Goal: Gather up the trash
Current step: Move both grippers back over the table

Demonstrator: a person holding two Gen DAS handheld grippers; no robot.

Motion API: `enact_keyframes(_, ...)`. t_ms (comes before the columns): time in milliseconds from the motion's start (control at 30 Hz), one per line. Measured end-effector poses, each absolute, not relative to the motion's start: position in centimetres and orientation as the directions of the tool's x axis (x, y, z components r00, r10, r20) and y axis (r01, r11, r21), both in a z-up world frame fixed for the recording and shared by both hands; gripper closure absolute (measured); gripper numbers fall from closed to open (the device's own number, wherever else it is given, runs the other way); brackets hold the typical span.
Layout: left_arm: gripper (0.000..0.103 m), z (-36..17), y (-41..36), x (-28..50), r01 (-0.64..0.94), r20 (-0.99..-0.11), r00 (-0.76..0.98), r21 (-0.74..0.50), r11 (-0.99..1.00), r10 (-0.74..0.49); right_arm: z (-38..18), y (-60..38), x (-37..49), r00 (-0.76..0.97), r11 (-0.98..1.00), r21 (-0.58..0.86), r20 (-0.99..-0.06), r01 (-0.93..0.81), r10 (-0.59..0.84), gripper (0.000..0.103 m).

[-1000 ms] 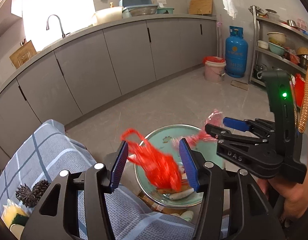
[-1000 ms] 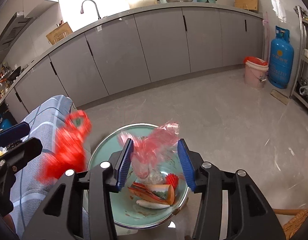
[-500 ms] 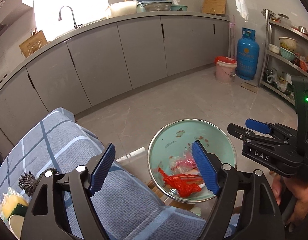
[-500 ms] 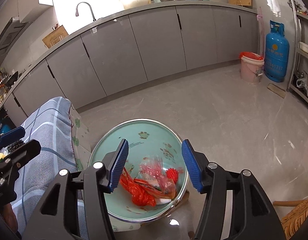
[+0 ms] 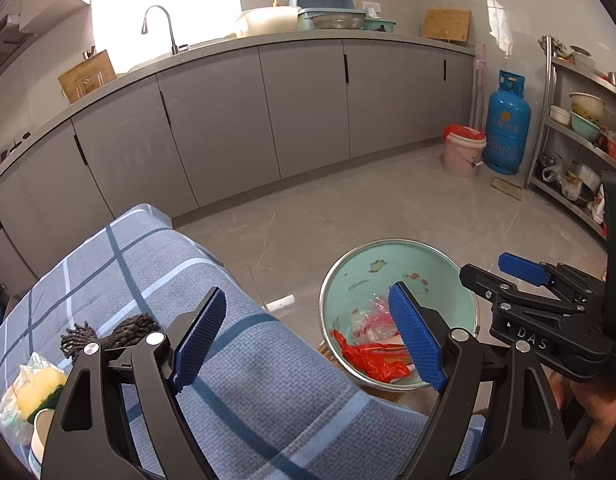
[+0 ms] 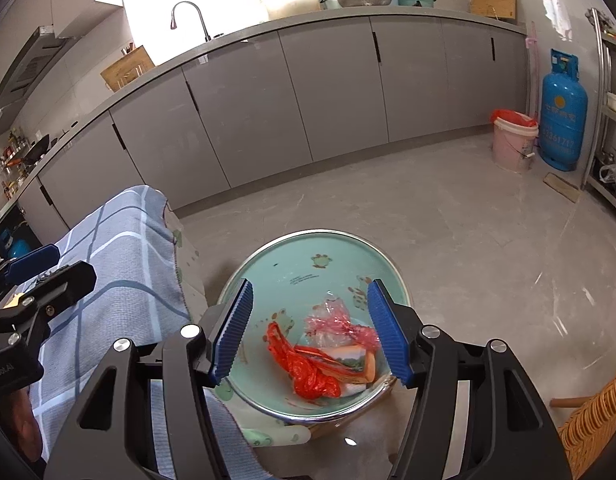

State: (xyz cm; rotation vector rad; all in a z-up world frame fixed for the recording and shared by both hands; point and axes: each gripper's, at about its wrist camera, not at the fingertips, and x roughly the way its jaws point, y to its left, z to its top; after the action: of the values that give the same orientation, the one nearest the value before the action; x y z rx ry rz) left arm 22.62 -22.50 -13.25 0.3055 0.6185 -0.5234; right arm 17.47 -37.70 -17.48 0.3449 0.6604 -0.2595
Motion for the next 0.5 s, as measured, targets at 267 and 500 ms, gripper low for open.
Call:
enact_keyframes(267, 0.02, -11.8, -19.2, 21.7, 0.511, -0.597, 0.716, 0.096, 0.854, -0.362, -16.0, -34.5, 17.5, 0.778, 0.931, 0.217, -0.62, 0.294, -0.101, 0.039)
enact_keyframes(500, 0.02, -10.6, -15.7, 20.5, 0.467, -0.584, 0.737, 0.078, 0.881, -0.339, -14.8, -31.2, 17.2, 0.792, 0.948, 0.212, -0.607, 0.239, -0.064, 0.039)
